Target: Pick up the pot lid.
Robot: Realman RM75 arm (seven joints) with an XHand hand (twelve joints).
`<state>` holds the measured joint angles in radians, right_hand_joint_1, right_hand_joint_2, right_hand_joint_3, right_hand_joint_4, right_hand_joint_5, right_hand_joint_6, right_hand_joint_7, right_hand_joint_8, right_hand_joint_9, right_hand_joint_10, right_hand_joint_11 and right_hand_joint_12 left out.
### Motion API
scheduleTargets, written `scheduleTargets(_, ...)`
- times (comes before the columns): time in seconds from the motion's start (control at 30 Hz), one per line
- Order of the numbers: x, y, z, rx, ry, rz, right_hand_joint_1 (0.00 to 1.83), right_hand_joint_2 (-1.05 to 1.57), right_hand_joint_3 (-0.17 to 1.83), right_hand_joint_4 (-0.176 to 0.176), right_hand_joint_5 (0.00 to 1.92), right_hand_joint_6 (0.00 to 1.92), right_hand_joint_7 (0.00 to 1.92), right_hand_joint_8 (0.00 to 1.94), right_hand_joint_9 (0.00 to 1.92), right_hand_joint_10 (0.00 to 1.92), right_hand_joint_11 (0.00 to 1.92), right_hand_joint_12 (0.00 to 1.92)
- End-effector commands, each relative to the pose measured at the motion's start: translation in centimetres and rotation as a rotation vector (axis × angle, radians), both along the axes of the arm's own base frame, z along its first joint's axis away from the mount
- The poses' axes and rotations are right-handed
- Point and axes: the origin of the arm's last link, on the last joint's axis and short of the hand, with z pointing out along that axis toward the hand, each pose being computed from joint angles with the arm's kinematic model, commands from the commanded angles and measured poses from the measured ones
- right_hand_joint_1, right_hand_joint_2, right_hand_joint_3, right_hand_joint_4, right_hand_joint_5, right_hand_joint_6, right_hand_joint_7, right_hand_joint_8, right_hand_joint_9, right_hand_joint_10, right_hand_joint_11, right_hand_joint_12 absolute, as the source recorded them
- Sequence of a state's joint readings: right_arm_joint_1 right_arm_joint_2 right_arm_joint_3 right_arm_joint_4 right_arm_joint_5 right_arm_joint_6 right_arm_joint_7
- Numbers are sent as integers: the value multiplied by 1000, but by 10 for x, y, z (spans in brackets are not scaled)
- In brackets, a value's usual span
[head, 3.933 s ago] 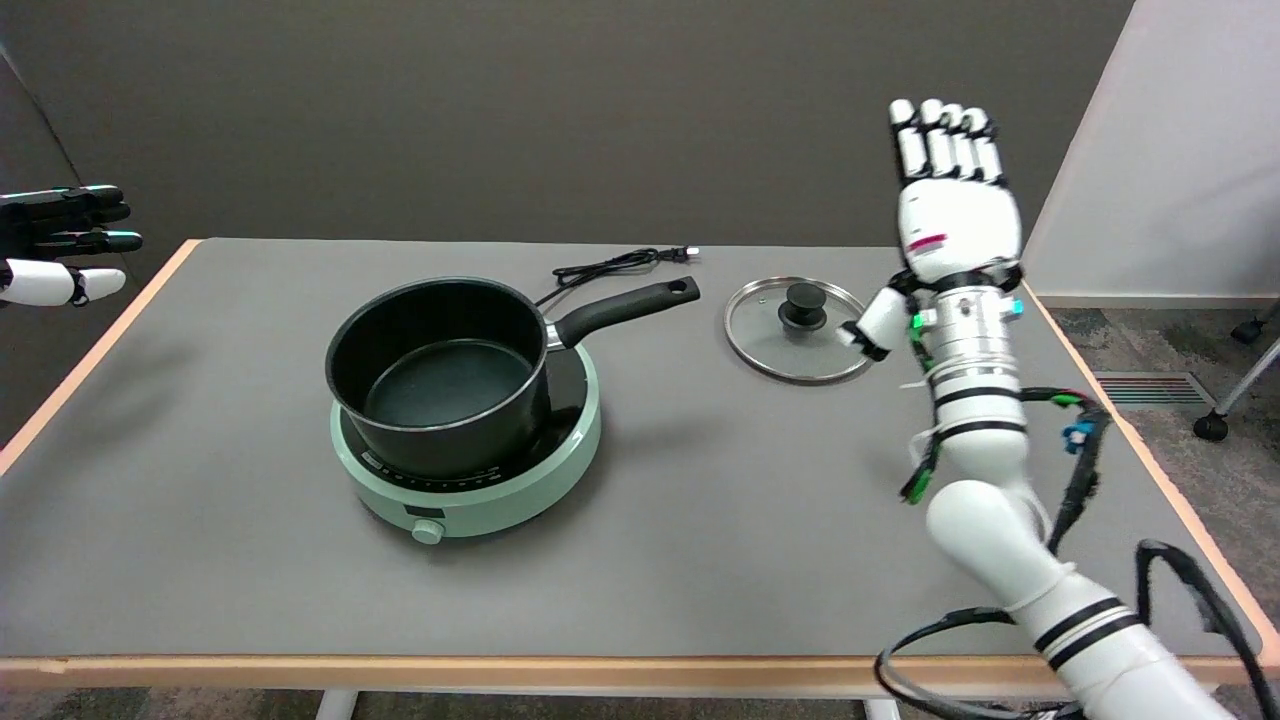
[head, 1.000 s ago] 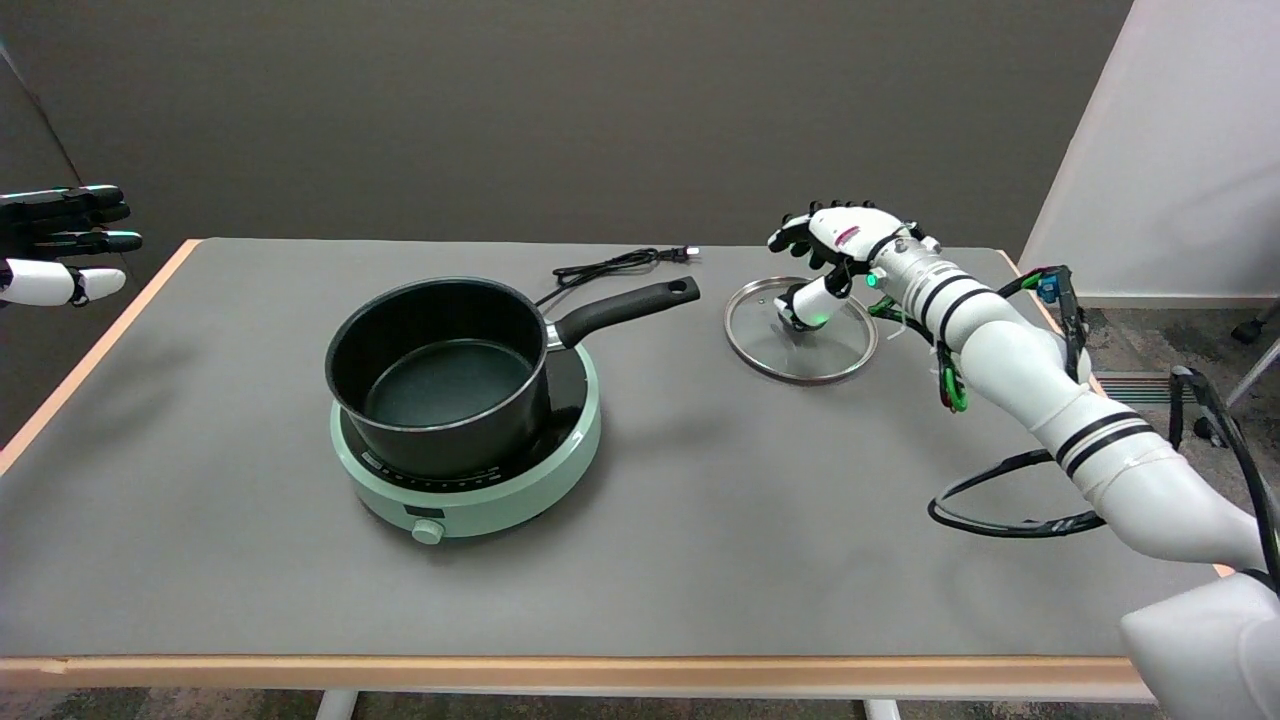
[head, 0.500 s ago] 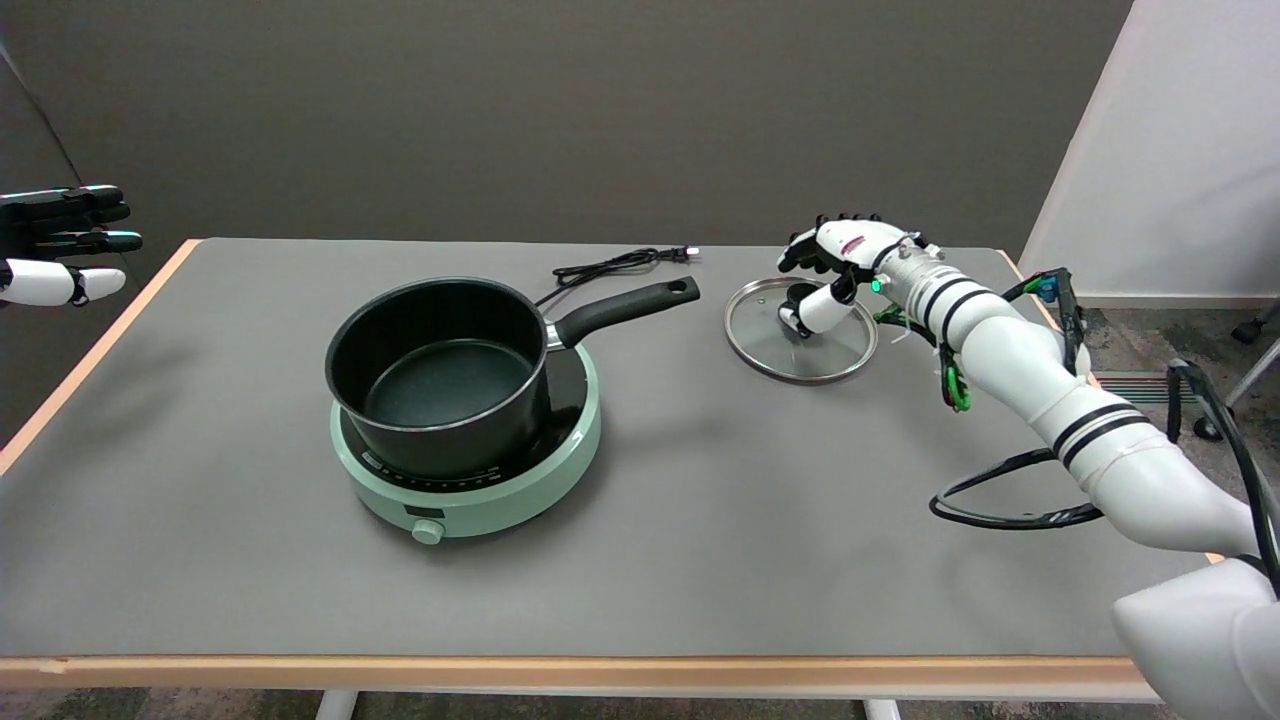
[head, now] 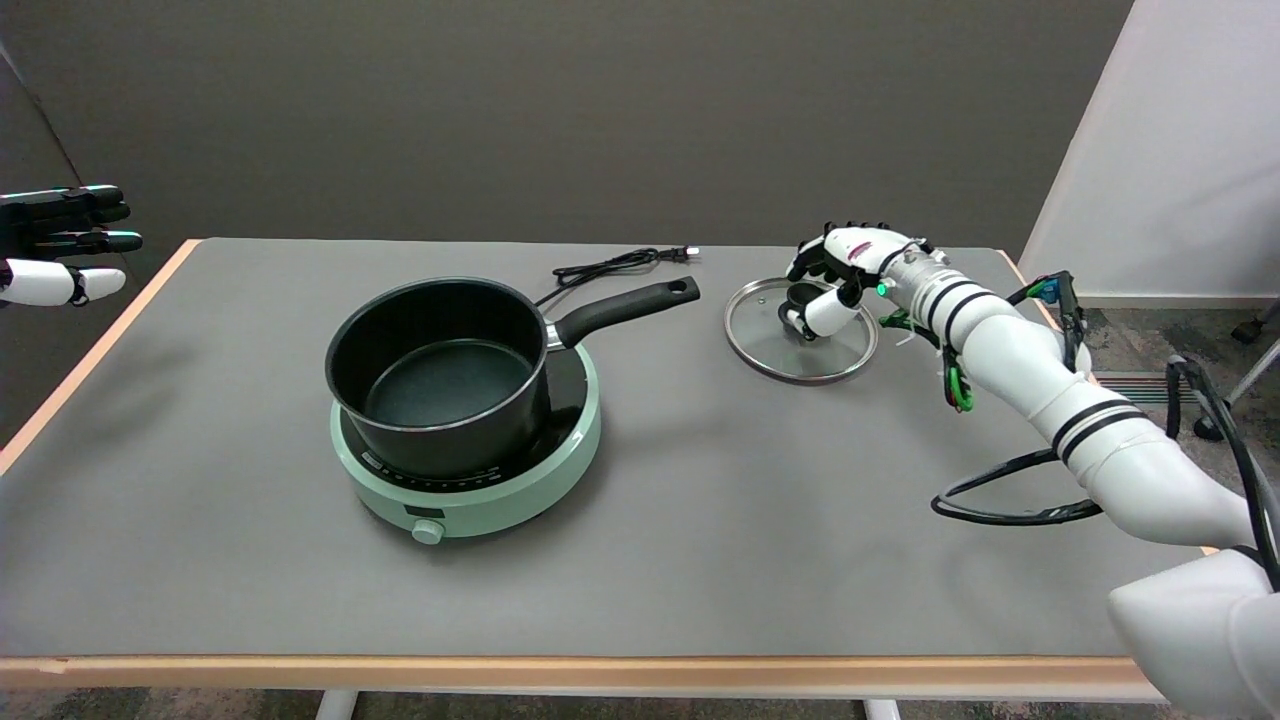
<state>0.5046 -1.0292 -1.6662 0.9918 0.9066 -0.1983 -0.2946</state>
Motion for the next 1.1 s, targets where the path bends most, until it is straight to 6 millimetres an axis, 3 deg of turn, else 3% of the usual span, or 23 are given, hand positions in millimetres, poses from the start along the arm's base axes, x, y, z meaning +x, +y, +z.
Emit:
scheduleTargets(0.03, -2, -1, 6, -17, -2, -7, 835, 568, 919, 91, 618, 329, 653, 206, 638, 462, 406, 957)
scheduleTargets(0.07, -3, -1, 6, -17, -2, -8, 765, 589, 966, 85, 603, 378, 656, 223, 624, 506, 416, 932)
scheduleTargets(0.3, -5, 0, 4, -17, -6, -12, 852, 577, 906, 100, 638, 350, 678, 215, 661, 489, 411, 961)
scheduleTargets(0.4, -6, -1, 4, -17, -7, -16, 781, 580, 952, 93, 614, 396, 667, 241, 641, 533, 416, 934)
scheduleTargets(1.1, -9, -6, 2, -14, -11, -36, 788, 576, 955, 123, 595, 362, 662, 227, 649, 539, 430, 978)
